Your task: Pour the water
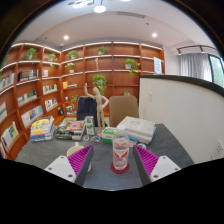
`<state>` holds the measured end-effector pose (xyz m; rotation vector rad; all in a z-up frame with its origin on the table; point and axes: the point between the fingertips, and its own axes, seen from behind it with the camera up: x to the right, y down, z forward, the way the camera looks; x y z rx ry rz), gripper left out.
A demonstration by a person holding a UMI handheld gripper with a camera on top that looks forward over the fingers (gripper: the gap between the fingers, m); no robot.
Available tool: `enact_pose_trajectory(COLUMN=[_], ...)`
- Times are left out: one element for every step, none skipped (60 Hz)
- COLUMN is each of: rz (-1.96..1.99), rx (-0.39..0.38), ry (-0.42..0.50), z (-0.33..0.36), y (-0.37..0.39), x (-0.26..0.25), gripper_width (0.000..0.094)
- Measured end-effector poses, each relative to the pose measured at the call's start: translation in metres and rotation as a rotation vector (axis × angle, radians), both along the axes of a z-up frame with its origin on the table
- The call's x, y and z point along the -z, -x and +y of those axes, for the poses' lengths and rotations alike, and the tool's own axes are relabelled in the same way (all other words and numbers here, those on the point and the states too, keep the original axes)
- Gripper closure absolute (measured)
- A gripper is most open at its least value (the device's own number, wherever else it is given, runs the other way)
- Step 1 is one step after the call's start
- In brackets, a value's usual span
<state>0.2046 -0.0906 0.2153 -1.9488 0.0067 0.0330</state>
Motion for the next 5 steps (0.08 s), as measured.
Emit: enact_pose_trajectory(rz=[-0.001,-0.001,-0.001,-0.001,-0.001], rx=[0.001,0.002,0.003,0.004,0.003], ry=[-0.002,-0.005,-0.007,-0.01,-0.013], z=[0.0005,0.0012,0.0016,0.0021,0.0026], y=[0.0002,0.0,-0.0004,-0.0005,-0.0005], x=[-0.001,-0.0021,-0.003,-0.0044,-0.0056], gripper_width=[0.0107,0.0106,0.0107,0.0108,0.0107])
